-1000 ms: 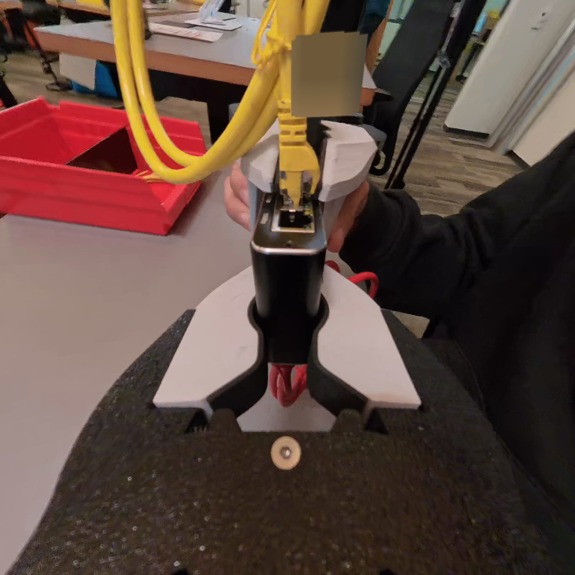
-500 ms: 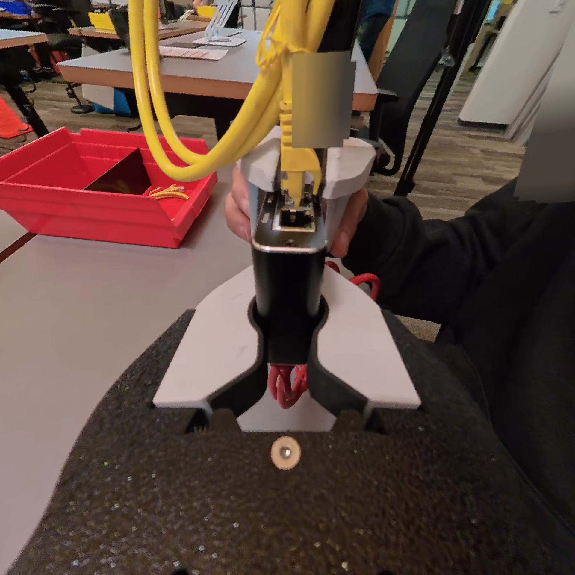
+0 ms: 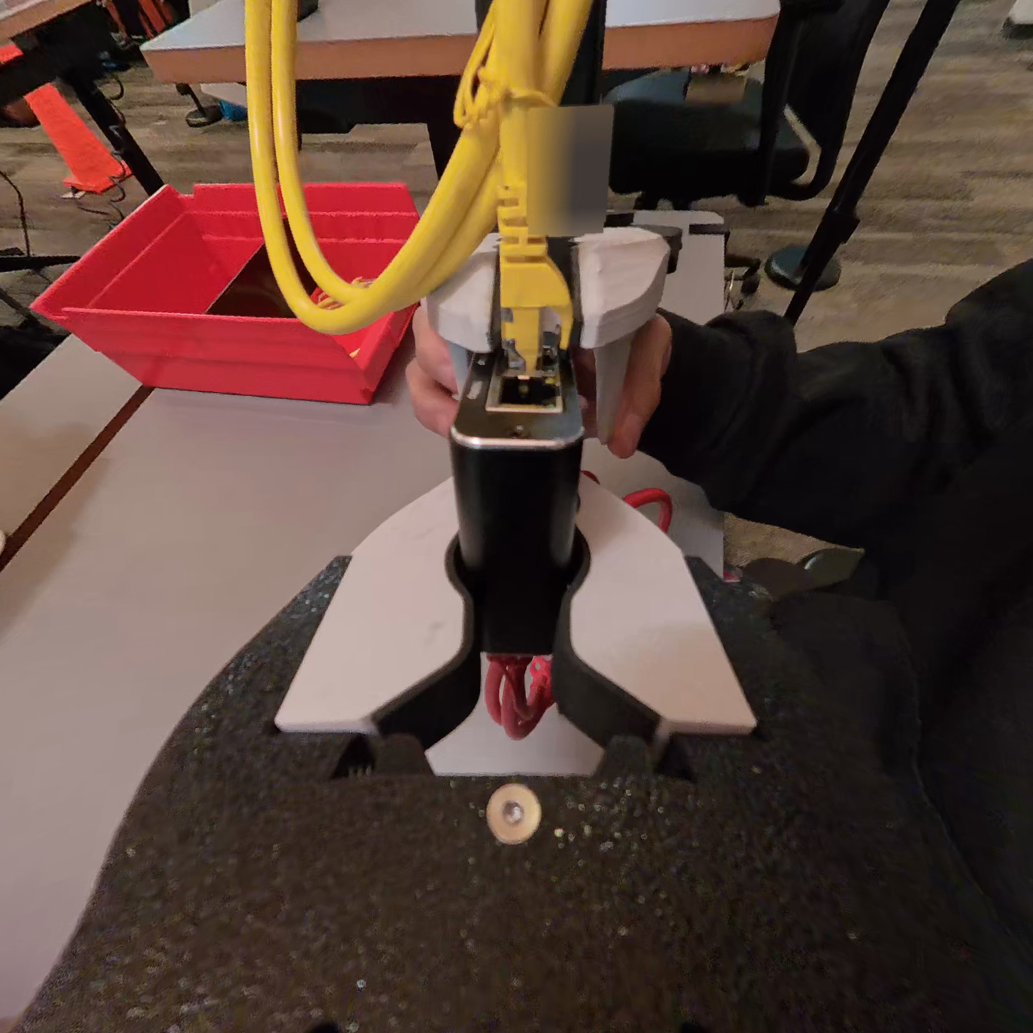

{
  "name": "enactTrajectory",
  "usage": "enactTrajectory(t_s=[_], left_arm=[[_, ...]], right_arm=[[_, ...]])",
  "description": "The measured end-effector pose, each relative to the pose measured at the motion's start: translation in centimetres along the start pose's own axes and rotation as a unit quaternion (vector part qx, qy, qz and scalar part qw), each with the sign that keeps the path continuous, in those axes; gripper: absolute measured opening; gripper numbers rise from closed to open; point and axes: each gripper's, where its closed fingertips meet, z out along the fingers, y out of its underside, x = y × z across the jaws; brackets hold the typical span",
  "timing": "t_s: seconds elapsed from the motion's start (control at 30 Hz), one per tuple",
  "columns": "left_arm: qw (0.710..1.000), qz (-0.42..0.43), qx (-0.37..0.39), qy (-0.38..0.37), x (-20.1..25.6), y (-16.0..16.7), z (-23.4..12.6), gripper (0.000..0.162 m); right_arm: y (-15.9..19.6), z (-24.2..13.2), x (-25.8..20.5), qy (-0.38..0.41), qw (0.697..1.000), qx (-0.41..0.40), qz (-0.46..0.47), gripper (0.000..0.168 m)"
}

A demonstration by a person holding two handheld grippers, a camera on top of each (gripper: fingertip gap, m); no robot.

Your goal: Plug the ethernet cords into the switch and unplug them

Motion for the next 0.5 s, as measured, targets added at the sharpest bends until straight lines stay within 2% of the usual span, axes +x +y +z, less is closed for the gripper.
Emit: enactTrajectory(t_s=[0.2,0.5], left_arm=[[0.999,0.030,-0.035,-0.025,-0.16,0.18,0.04,0.027],[0.998,0.038,-0.047,-0.021,0.19,0.49,0.19,0.027]], right_arm=[[-0.06,-0.54,-0.44,-0.024,0.999,0.028,-0.019,0.014],[0.54,-0.95,-0.91,-0.032,0.998,0.005,-0.062,0.015]])
